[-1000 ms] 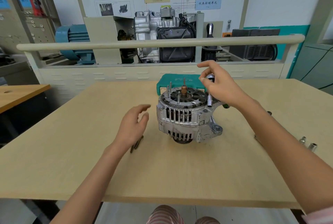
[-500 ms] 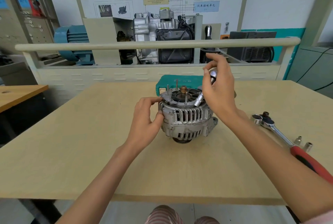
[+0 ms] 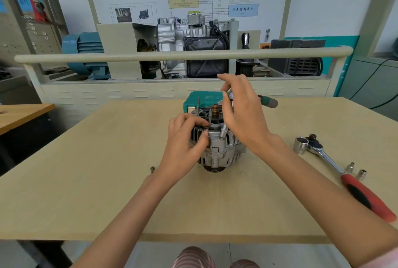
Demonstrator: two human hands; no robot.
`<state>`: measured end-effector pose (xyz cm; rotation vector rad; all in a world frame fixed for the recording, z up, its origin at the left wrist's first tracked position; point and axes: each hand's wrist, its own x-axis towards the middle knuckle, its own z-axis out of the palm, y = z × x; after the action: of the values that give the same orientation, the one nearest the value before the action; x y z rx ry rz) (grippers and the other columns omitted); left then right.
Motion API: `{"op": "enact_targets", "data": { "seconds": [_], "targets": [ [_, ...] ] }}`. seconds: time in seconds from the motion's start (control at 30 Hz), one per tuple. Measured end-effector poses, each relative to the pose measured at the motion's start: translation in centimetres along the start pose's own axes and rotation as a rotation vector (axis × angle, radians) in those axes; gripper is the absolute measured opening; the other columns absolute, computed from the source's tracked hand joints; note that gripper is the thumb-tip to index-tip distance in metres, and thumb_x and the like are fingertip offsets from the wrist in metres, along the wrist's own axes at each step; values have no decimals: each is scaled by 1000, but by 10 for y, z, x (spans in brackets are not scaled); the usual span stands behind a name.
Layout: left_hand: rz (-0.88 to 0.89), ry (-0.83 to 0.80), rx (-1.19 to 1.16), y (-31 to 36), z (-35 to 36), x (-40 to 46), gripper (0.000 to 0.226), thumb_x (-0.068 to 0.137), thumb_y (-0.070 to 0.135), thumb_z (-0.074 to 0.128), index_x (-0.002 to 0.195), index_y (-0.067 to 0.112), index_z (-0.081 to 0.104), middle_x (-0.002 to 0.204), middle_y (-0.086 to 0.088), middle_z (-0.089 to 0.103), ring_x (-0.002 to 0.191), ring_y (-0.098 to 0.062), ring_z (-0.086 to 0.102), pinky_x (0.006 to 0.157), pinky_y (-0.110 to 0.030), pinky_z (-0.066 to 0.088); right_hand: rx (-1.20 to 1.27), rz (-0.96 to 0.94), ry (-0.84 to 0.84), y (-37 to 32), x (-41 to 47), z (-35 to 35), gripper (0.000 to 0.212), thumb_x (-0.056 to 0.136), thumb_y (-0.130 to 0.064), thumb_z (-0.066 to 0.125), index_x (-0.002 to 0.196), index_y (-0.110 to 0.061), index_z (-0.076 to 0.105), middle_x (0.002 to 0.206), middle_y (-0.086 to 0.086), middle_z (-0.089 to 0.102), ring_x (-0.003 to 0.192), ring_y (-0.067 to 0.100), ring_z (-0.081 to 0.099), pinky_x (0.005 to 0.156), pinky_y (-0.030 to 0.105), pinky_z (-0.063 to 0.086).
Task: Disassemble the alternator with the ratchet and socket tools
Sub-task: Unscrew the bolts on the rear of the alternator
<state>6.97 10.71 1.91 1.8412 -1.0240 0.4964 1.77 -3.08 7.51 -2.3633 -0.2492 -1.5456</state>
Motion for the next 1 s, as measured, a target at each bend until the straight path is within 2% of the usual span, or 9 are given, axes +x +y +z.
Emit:
{"op": "enact_targets", "data": {
  "seconds": [0.1, 0.17, 0.27, 0.4, 0.5, 0.63, 0.73, 0.9, 1.0],
  "targets": [
    [23, -8, 29, 3, 0, 0, 16, 84, 26, 54, 98, 21, 60, 99, 10, 47, 102, -10, 34, 87, -3, 24, -65, -85, -40, -2, 3, -4, 38, 80, 11, 52, 118, 6, 54, 94, 21, 56, 75, 33, 55, 64, 47, 48],
    [38, -30, 14, 4, -1, 2, 15, 84, 22, 58, 98, 19, 63, 94, 11, 46, 100, -11, 36, 86, -4, 25, -103, -160, -66, -4, 5, -3, 39, 78, 13, 53, 117, 7, 56, 91, 22, 57, 70, 35, 55, 61, 48, 48],
    [34, -56, -50, 5, -5, 5, 12, 83, 21, 60, 93, 26, 61, 89, 15, 43, 97, -11, 38, 83, -5, 27, -111, -218, -67, -7, 7, -1, 42, 74, 16, 54, 115, 9, 57, 87, 22, 59, 68, 35, 56, 59, 47, 48],
    [75, -98, -71, 7, -7, 5, 15, 82, 38, 55, 95, 31, 59, 87, 13, 42, 97, -7, 39, 83, -6, 27, -73, -199, -42, -7, 4, 0, 44, 73, 16, 55, 116, 9, 57, 84, 18, 61, 71, 33, 58, 64, 42, 49],
    [63, -114, -107, 4, -8, 7, 22, 79, 46, 54, 95, 33, 61, 85, 8, 41, 94, -12, 41, 84, -12, 30, -53, -209, -41, -9, 4, 2, 43, 74, 15, 56, 116, 9, 57, 83, 15, 64, 74, 30, 61, 68, 41, 50],
    [62, -118, -144, 2, -9, 8, 16, 80, 32, 66, 96, 31, 64, 84, -4, 45, 88, -19, 44, 83, -25, 36, -45, -265, -56, -13, 7, 4, 41, 73, 16, 57, 113, 7, 60, 82, 12, 65, 75, 27, 62, 70, 39, 50],
    [45, -141, -171, 4, -10, 11, 16, 82, 36, 62, 98, 38, 62, 82, -2, 42, 87, -15, 42, 84, -24, 36, -1, -257, -44, -10, 7, 1, 37, 77, 15, 56, 112, 9, 60, 82, 13, 65, 76, 27, 62, 73, 37, 49],
    [-47, -233, -144, 13, -6, 16, 19, 80, 40, 54, 93, 53, 57, 104, -1, 43, 110, -17, 35, 105, -38, 26, 52, -251, -73, -8, 7, -1, 35, 80, 14, 55, 114, 8, 60, 79, 14, 63, 77, 24, 59, 75, 30, 44],
    [-101, -249, -143, 15, -5, 17, 15, 79, 44, 54, 86, 56, 59, 110, 2, 40, 114, -15, 30, 109, -41, 23, 67, -210, -77, -8, 6, -3, 31, 81, 13, 55, 110, 6, 63, 78, 14, 63, 76, 23, 57, 74, 24, 42]
  ]
}}
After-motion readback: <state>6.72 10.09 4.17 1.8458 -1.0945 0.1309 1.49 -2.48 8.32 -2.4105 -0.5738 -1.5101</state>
